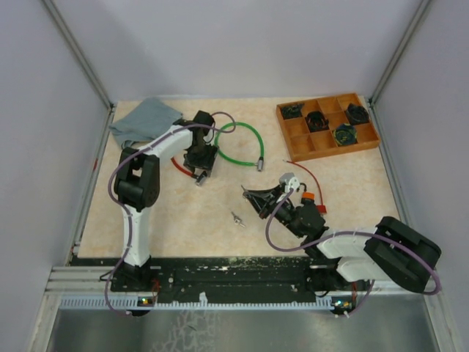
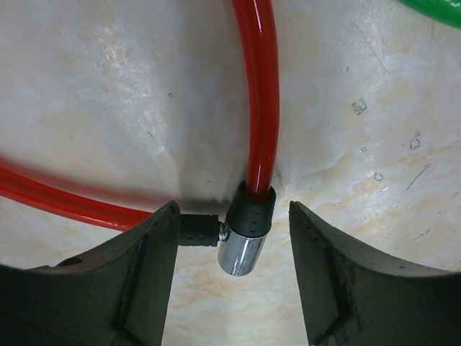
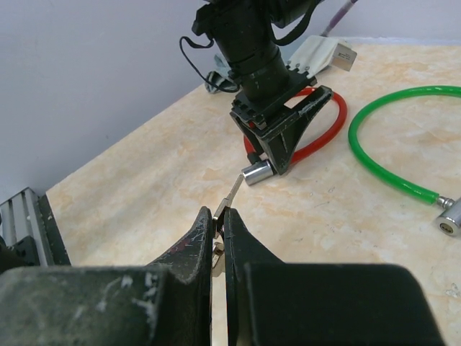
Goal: Unlock with the key
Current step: Pick up the lock from the center of the board.
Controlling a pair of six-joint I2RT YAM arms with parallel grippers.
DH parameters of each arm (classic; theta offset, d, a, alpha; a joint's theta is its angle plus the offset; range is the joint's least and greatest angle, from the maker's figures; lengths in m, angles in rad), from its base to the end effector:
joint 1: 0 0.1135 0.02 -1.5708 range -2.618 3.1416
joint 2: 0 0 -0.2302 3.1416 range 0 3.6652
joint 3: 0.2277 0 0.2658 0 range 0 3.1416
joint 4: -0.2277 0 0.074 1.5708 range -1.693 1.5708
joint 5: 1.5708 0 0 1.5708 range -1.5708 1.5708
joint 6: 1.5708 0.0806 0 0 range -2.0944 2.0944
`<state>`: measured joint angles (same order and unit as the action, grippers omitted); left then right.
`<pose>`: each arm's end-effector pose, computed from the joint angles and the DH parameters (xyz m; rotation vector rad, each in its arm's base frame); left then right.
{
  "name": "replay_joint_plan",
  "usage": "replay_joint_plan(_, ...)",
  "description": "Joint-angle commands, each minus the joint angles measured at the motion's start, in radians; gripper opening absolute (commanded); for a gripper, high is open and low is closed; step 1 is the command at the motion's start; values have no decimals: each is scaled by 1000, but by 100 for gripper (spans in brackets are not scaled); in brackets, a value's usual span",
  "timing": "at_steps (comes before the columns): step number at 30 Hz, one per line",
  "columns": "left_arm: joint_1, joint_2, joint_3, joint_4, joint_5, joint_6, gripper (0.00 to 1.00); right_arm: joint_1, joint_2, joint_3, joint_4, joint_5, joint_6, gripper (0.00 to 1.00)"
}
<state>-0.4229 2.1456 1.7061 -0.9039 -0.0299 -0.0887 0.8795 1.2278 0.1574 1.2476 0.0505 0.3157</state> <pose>0.4021 -0.1783 0.1002 0.4797 2.8740 -0.0421 0.1763 0.2066 0.1591 -0.3642 1.4162 0.9522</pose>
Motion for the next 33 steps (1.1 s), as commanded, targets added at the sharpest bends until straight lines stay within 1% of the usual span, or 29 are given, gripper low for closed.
replay_joint_plan(1,1,0,-35,19,49,0,66,-10,15,22,39,-25,1,0)
replay_joint_plan(2,2,-1,-47,28,55,-5,65,-10,19,23,43,-28,3,0)
replay_joint_plan(6,2,5,-63,26,101,-24,55,-10,24,24,56,-40,9,0)
replay_joint_plan(9,2,-25,-104,34,109,-60,50,-9,15,24,47,-44,13,0)
replay_joint_plan(12,3,-81,-178,55,131,-117,37,-9,7,24,33,-48,13,0)
replay_joint_plan(16,5,-187,-272,110,228,-228,17,-9,6,30,26,-69,15,0)
replay_joint_plan(21,16,-380,-421,273,302,-439,1,-9,11,37,24,-91,22,0)
replay_joint_plan(28,18,-585,-576,442,351,-723,0,-10,23,52,51,-112,48,0)
replay_joint_plan(29,17,-616,-614,468,367,-782,0,-9,25,55,55,-117,52,0)
replay_joint_plan(32,17,-675,-698,578,392,-893,0,-7,33,60,64,-122,70,0)
replay_joint_plan(33,16,-705,-750,632,418,-947,0,-4,36,60,88,-117,78,0)
